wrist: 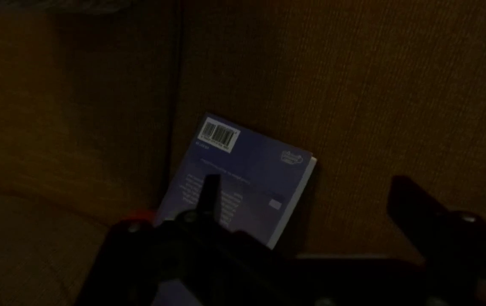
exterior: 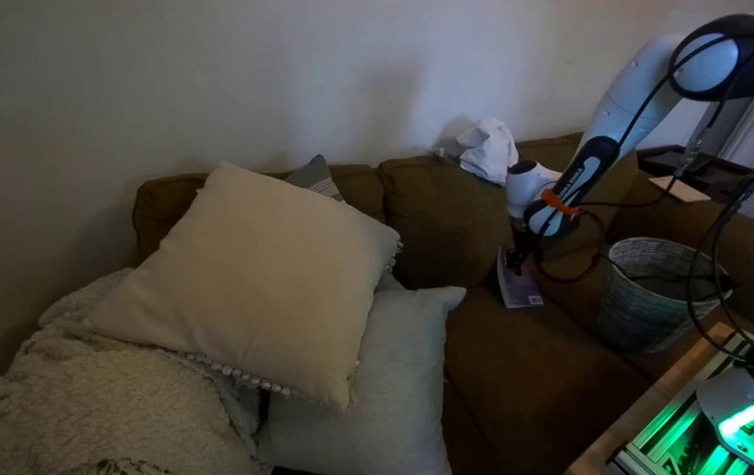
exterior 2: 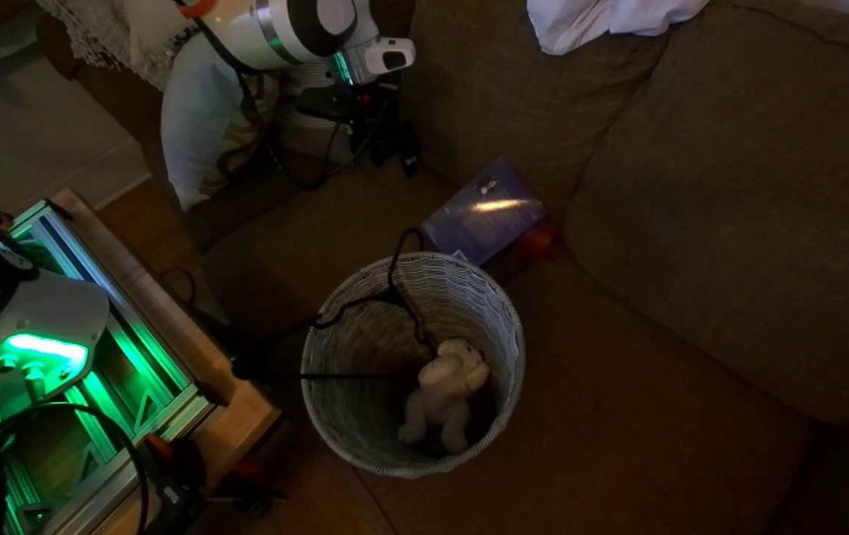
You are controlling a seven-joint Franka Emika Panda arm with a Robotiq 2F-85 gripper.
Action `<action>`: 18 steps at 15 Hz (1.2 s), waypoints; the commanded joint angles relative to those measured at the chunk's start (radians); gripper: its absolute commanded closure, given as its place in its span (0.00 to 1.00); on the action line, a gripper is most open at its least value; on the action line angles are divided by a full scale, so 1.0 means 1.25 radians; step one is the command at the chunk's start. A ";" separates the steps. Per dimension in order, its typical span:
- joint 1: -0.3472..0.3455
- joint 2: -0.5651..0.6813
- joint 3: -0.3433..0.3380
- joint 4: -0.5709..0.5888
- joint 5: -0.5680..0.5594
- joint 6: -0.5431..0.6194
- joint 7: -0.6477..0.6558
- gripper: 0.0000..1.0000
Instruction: Put the book in the basket
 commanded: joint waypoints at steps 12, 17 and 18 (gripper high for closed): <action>0.204 0.132 -0.178 0.006 -0.114 0.438 0.014 0.00; 0.177 0.162 -0.174 0.017 -0.124 0.554 0.019 0.00; 0.172 0.169 -0.174 0.022 -0.127 0.562 0.019 0.00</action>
